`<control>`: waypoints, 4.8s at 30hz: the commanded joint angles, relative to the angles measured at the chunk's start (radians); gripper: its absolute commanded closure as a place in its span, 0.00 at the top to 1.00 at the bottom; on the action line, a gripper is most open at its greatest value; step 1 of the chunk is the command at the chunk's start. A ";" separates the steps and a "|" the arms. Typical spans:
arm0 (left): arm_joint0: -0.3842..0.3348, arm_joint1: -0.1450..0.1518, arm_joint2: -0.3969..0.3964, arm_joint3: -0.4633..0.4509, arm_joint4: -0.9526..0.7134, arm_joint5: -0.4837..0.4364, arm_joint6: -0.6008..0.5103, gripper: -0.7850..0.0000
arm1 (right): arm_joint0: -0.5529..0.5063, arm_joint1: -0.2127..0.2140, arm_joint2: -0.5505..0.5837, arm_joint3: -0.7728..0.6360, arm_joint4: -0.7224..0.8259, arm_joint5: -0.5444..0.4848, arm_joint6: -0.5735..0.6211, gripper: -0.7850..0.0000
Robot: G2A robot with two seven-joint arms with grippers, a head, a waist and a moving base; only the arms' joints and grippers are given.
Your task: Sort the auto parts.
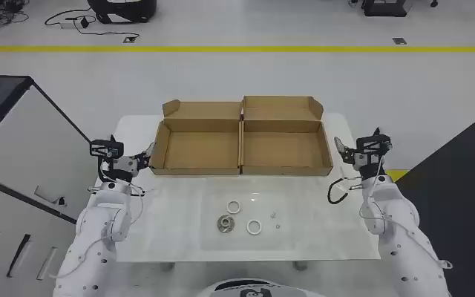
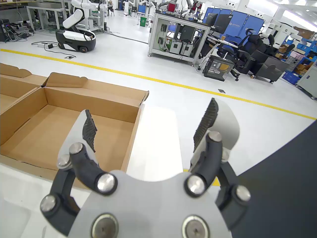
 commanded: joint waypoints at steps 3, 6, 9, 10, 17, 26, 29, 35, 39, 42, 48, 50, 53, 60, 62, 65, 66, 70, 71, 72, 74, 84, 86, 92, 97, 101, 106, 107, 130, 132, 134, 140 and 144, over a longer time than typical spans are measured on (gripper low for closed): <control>0.000 0.000 0.000 0.000 0.000 0.000 0.000 1.00 | 0.000 0.000 0.000 0.000 0.000 0.000 0.000 1.00; 0.000 0.000 0.000 0.000 0.000 0.000 0.000 1.00 | 0.004 0.001 0.000 -0.010 -0.013 -0.007 -0.006 1.00; 0.000 0.000 0.000 0.000 0.000 0.000 0.000 1.00 | 0.009 0.002 -0.001 -0.051 -0.027 -0.050 0.013 1.00; 0.000 0.000 0.000 0.000 0.000 0.000 0.000 1.00 | 0.010 0.004 0.002 -0.067 -0.034 -0.071 0.027 1.00; 0.000 0.000 0.000 0.000 0.000 0.000 0.000 1.00 | 0.028 0.019 0.046 -0.227 -0.044 -0.281 0.187 1.00; 0.000 0.000 0.000 0.000 0.000 0.000 0.000 1.00 | 0.142 0.049 0.070 -0.339 -0.004 -0.651 0.483 1.00; 0.000 0.000 0.000 0.000 0.000 0.000 0.000 1.00 | 0.197 0.058 0.054 -0.359 0.041 -0.757 0.584 1.00; 0.000 0.000 0.000 0.000 0.000 0.000 0.000 1.00 | 0.315 0.072 -0.046 -0.364 0.225 -0.886 0.813 1.00; 0.000 0.000 0.000 0.000 0.000 0.000 0.000 1.00 | 0.397 0.094 -0.159 -0.359 0.301 -0.878 0.943 1.00; 0.000 0.000 0.000 0.000 0.000 0.000 0.000 1.00 | 0.454 0.127 -0.261 -0.349 0.323 -0.836 0.984 1.00; 0.000 0.000 0.000 0.000 0.000 0.000 0.000 1.00 | 0.612 0.218 -0.465 -0.316 0.401 -0.744 1.077 1.00; 0.000 0.000 0.000 0.000 0.000 0.000 0.000 1.00 | 0.676 0.250 -0.541 -0.307 0.434 -0.715 1.106 1.00; 0.000 0.000 0.000 0.000 0.000 0.000 0.000 1.00 | 0.783 0.300 -0.669 -0.298 0.508 -0.669 1.151 1.00; 0.000 0.000 0.000 0.000 0.000 0.000 0.000 1.00 | 1.100 0.402 -1.004 -0.277 0.696 -0.604 1.217 1.00; 0.000 0.000 0.000 0.000 0.000 0.000 0.000 1.00 | 1.193 0.420 -1.094 -0.264 0.759 -0.595 1.225 1.00; 0.000 0.000 0.000 0.000 0.000 0.000 0.000 1.00 | 1.315 0.433 -1.231 -0.254 0.858 -0.585 1.236 1.00; 0.000 0.000 0.000 0.000 0.000 0.000 0.000 1.00 | 1.351 0.434 -1.274 -0.250 0.879 -0.583 1.238 1.00; 0.000 0.000 0.000 0.000 0.000 0.000 0.000 1.00 | 1.466 0.428 -1.418 -0.218 0.945 -0.593 1.228 1.00; 0.000 0.000 0.000 0.000 0.000 0.000 0.000 1.00 | 1.482 0.425 -1.430 -0.211 0.957 -0.595 1.226 1.00; 0.000 0.000 0.000 0.000 0.000 0.000 0.000 1.00 | 1.479 0.422 -1.430 -0.206 0.966 -0.592 1.228 1.00; 0.000 0.000 0.000 0.000 0.000 0.000 0.000 1.00 | 1.465 0.416 -1.430 -0.198 0.969 -0.588 1.233 1.00; 0.000 0.000 0.000 0.000 0.000 0.000 0.000 1.00 | 1.383 0.375 -1.430 -0.122 0.959 -0.584 1.236 1.00; 0.000 0.000 0.000 0.000 0.000 0.000 0.000 1.00 | 1.371 0.368 -1.430 -0.112 0.958 -0.582 1.239 1.00; 0.000 0.000 0.000 0.000 0.000 0.000 0.000 1.00 | 1.337 0.351 -1.430 -0.093 0.954 -0.563 1.258 1.00; 0.000 0.000 0.000 0.000 0.000 0.000 0.000 1.00 | 1.314 0.343 -1.430 -0.089 0.948 -0.545 1.276 1.00; 0.000 0.000 0.000 0.000 0.000 0.000 0.000 1.00 | 1.301 0.342 -1.430 -0.089 0.948 -0.534 1.287 1.00; 0.000 0.000 0.000 0.000 0.000 0.000 0.000 1.00 | 1.280 0.345 -1.430 -0.088 0.942 -0.525 1.296 1.00; 0.000 0.000 0.000 0.000 0.000 0.000 0.000 1.00 | 1.275 0.346 -1.430 -0.090 0.941 -0.522 1.299 1.00; 0.000 0.000 0.000 0.000 0.000 0.000 0.000 1.00 | 1.234 0.319 -1.430 -0.034 0.907 -0.545 1.275 0.49; 0.000 0.000 0.000 0.000 0.000 0.000 0.000 1.00 | 1.229 0.313 -1.430 -0.025 0.900 -0.548 1.273 0.49; 0.000 0.000 0.000 0.000 0.000 0.000 0.000 1.00 | 1.225 0.307 -1.430 -0.014 0.892 -0.552 1.269 0.49; 0.000 0.000 0.000 0.000 0.000 0.000 0.000 1.00 | 1.213 0.290 -1.430 0.021 0.866 -0.563 1.257 0.49; 0.000 0.000 0.000 0.000 0.000 0.000 0.000 1.00 | 1.209 0.279 -1.430 0.047 0.866 -0.568 1.252 0.49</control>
